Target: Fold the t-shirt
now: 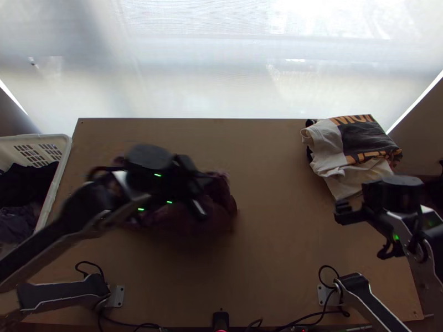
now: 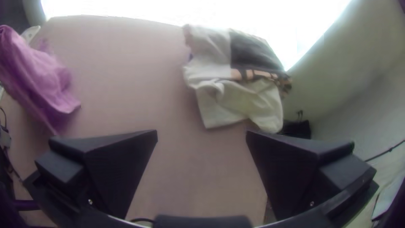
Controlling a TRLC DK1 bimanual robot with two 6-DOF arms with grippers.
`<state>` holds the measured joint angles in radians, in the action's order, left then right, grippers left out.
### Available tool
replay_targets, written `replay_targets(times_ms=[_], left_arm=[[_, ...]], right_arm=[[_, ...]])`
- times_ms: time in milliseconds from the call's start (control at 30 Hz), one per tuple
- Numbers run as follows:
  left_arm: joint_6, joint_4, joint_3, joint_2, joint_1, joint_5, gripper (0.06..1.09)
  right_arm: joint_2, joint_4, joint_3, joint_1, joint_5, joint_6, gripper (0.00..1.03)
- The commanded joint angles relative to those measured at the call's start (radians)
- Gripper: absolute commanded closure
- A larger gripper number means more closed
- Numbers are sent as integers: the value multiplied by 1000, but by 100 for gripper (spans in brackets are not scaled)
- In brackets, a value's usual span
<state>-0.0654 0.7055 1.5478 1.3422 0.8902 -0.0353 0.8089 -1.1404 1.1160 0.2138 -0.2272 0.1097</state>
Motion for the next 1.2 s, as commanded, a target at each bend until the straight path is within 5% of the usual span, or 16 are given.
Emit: replay_targets(times_ms=[0, 100, 133, 200, 233, 467, 600, 700, 833, 1033, 1167], left_arm=[[22, -120, 164, 310, 266, 26, 104], [38, -120, 331, 451, 309, 25, 96], [45, -120, 377, 489, 320, 25, 78], [49, -115, 439, 548, 337, 25, 16], [50, -115, 449, 557, 342, 25, 10], [55, -106, 449, 499, 337, 28, 10], [-37, -29, 390, 374, 268, 49, 11], [-40, -8, 187, 204, 156, 43, 11], [-152, 55, -192, -32, 65, 41, 11], [-203, 126, -480, -321, -149, 81, 11], [-249, 149, -548, -453, -208, 106, 11]], right_arm=[[-180, -33, -119, -287, 0, 142, 5], [-218, -33, -137, -320, 0, 147, 5], [-231, -33, -147, -324, 2, 142, 5], [-247, -32, -180, -327, 2, 128, 5], [-251, -32, -194, -327, 3, 122, 5], [-260, -32, -231, -301, 34, 53, 5], [-246, -84, -202, -189, 104, -31, 5], [-229, -110, -208, -27, 146, -125, 5], [-154, -134, -229, 85, 262, -123, 5], [-96, -87, -390, 363, 204, -7, 5], [4, -27, -413, 403, 186, 134, 5]])
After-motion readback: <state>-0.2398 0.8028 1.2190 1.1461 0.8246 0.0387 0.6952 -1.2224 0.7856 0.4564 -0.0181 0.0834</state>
